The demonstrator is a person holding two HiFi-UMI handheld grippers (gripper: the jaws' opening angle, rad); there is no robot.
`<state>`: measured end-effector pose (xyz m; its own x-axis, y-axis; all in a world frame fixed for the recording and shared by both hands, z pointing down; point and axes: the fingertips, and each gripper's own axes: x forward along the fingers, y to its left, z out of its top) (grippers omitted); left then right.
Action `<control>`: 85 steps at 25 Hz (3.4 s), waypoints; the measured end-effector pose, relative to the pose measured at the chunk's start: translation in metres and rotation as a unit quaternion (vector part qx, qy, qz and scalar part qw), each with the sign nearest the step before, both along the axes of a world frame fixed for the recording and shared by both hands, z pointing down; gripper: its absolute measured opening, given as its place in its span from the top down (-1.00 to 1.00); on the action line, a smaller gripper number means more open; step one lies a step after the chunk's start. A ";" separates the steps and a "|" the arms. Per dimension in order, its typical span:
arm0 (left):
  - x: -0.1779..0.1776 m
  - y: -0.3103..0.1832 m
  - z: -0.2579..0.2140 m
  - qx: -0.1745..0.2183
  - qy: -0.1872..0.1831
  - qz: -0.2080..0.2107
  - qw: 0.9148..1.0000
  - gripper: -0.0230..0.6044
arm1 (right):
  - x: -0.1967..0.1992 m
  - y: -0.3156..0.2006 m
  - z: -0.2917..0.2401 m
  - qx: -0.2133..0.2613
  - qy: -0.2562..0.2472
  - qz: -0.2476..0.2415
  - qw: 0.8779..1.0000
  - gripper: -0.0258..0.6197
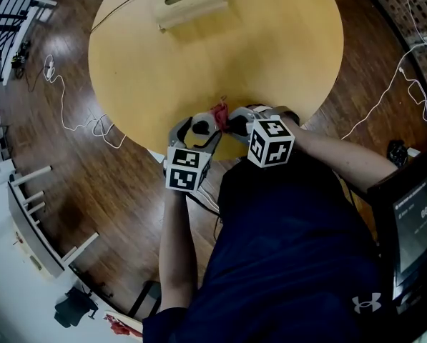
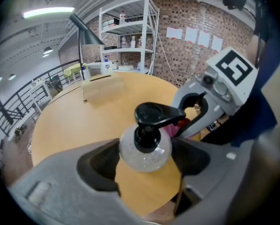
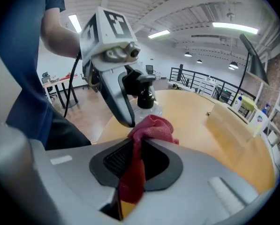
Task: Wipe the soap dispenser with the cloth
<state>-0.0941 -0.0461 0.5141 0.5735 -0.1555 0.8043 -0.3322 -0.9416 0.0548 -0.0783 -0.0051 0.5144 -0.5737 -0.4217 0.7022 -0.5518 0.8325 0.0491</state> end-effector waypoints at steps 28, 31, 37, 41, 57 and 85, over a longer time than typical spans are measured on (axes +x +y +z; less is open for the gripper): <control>0.000 0.001 -0.002 -0.051 0.007 -0.093 0.994 -0.31 | -0.002 -0.008 0.019 0.011 0.065 -0.001 0.998 0.74; -0.003 -0.009 0.003 -0.003 -0.009 -0.098 0.995 -0.18 | 0.004 -0.021 0.001 0.045 0.069 0.002 0.997 0.74; 0.003 -0.010 0.005 0.021 -0.012 0.037 0.999 -0.18 | 0.014 -0.050 0.021 0.044 0.095 -0.002 0.995 0.74; 0.007 -0.005 0.006 0.019 -0.025 0.172 0.985 -0.18 | 0.017 -0.049 0.047 0.016 0.114 -0.007 0.993 0.74; 0.020 -0.038 0.017 0.009 0.092 -0.161 0.983 -0.25 | 0.061 0.005 0.051 -0.072 0.037 0.114 0.990 0.74; -0.079 -0.029 0.046 -0.357 0.418 -0.453 0.702 -0.25 | -0.016 -0.039 0.056 -0.011 0.116 -0.023 0.993 0.73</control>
<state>-0.1733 -0.0756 0.5606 0.8169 -0.4900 0.3042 -0.3481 0.0017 0.9374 -0.0946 -0.0438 0.5700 -0.4149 -0.3810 0.8263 -0.4885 0.8594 0.1510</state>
